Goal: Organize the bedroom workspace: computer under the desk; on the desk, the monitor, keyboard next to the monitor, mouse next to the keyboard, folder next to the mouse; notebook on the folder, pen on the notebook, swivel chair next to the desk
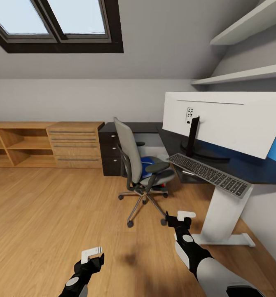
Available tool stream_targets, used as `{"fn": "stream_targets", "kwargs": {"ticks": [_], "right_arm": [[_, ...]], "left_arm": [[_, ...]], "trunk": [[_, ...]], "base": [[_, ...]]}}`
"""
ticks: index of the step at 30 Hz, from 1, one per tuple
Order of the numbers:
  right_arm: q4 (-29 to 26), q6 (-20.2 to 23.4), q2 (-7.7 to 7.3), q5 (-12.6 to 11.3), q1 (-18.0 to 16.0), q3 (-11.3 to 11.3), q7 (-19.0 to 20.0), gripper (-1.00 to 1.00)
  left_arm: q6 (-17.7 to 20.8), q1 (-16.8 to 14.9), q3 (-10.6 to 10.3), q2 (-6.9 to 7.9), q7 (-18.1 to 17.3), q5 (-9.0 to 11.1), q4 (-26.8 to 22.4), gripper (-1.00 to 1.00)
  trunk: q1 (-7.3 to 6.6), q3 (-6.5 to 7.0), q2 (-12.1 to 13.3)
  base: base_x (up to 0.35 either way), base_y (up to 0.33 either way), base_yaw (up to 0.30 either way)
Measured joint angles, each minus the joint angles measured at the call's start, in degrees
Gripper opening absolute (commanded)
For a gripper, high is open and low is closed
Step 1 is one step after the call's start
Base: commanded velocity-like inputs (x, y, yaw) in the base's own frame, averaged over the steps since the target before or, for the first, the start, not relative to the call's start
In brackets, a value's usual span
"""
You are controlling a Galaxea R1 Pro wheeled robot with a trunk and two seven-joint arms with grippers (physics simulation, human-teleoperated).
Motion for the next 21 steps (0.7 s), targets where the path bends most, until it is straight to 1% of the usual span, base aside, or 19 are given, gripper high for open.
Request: {"fn": "stream_targets", "kwargs": {"ticks": [21], "right_arm": [[-0.17,-0.06,-0.14,-0.13,0.01,0.0,-0.08,1.0]], "left_arm": [[0.21,0.0,-0.02,-0.05,0.03,-0.14,0.15,1.0]], "trunk": [[4.61,-3.77,-8.42]], "base": [[0.0,0.0,0.0]]}}
